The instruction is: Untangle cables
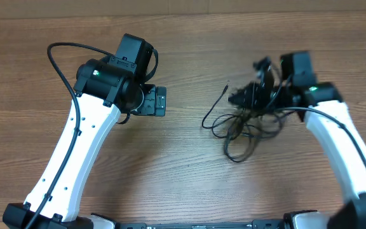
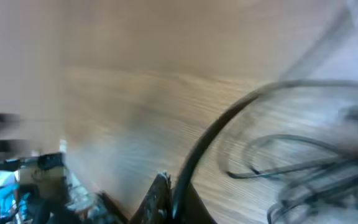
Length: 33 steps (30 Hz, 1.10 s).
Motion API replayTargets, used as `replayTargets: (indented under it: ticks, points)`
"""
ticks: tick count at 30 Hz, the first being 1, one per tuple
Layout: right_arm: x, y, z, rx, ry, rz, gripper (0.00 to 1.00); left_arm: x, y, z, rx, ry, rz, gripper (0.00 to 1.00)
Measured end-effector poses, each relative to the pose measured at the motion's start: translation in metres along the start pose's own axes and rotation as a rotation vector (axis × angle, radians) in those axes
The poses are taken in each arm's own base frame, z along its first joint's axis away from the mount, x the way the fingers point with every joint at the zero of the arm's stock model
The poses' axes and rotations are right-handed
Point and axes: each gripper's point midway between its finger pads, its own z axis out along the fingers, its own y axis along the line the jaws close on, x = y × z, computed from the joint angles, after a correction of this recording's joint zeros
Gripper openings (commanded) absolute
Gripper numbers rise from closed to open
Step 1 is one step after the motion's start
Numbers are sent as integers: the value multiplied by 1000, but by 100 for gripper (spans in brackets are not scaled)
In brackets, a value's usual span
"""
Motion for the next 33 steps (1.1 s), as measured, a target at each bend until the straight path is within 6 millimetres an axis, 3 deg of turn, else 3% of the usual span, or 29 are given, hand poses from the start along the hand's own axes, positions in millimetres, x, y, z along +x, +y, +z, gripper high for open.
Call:
replayTargets:
  ticks: [2, 3, 8, 16, 22, 33]
  points:
    - [-24, 43, -32, -60, -90, -90, 4, 0, 0, 0, 0, 0, 0, 100]
    - [-38, 73, -56, -100, -161, -160, 4, 0, 0, 0, 0, 0, 0, 100]
    - [-58, 155, -132, -191, -346, -318, 4, 0, 0, 0, 0, 0, 0, 100]
    - [-63, 241, -220, -294, -561, -492, 4, 0, 0, 0, 0, 0, 0, 100]
    - [-58, 291, -275, -371, -707, -610, 4, 0, 0, 0, 0, 0, 0, 100]
    - [-62, 336, -347, -395, -1002, -718, 4, 0, 0, 0, 0, -1, 0, 100]
